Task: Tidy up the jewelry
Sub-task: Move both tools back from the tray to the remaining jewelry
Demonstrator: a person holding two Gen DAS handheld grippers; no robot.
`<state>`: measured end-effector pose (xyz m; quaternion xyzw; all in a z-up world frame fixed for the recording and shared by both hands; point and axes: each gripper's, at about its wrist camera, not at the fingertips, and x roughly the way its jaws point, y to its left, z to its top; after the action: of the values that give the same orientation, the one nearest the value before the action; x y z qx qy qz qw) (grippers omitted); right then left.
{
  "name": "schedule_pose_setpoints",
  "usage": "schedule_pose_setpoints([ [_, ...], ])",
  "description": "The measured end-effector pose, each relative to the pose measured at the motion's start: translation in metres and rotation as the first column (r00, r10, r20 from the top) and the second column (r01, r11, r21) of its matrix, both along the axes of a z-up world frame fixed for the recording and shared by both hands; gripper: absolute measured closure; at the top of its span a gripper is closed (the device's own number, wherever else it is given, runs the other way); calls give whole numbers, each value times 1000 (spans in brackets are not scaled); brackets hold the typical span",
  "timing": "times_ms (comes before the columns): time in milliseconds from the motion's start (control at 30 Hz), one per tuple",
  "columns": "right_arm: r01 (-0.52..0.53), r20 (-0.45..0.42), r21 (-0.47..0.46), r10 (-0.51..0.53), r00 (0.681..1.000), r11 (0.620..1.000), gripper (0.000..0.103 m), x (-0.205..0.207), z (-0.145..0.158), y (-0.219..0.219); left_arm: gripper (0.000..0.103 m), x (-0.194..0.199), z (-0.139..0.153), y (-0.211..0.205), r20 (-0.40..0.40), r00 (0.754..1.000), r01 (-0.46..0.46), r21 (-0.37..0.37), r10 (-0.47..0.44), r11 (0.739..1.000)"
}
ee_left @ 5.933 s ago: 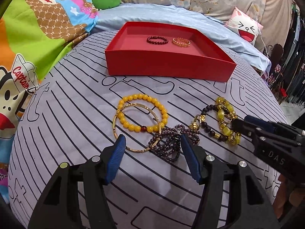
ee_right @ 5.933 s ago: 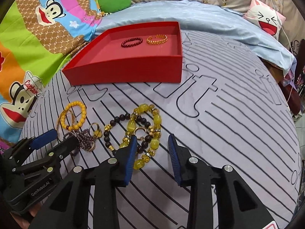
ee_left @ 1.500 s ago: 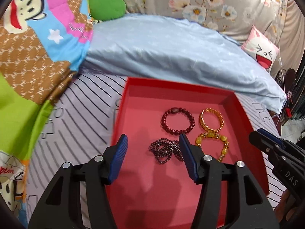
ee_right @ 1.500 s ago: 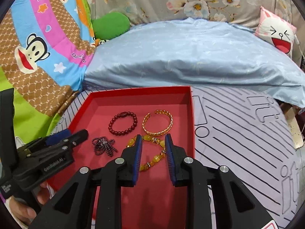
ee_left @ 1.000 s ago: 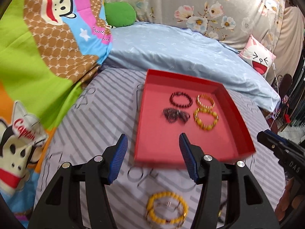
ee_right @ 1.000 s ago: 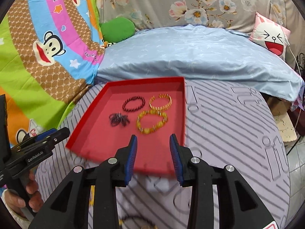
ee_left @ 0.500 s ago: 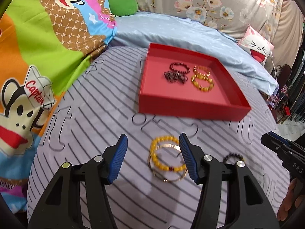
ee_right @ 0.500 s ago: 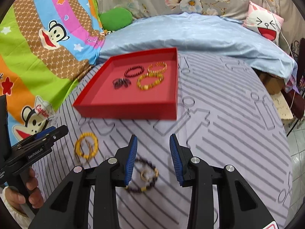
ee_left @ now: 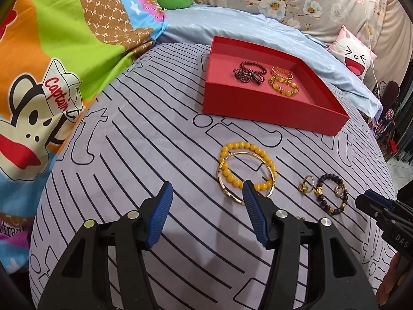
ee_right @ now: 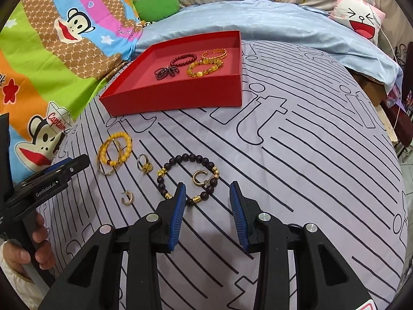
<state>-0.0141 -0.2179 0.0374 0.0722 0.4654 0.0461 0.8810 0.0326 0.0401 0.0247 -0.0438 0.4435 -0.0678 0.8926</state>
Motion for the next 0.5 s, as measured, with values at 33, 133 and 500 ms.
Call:
schedule_pose_setpoints([
  [33,1,0,0,-1,1000,1000,68,0,0,0,50,0,-1,0,1,1000,2,0,-2,1000],
  [133,7,-3,0,-7,1000,1000,68,1,-2,-1,50,0,-3,-2,-1,1000,3,4,-3,1000],
  [500,-14,-19,-6,14,1000,1000,68,10,-9,7,49,0,-2,-15,4,999,37,23,-37,999],
])
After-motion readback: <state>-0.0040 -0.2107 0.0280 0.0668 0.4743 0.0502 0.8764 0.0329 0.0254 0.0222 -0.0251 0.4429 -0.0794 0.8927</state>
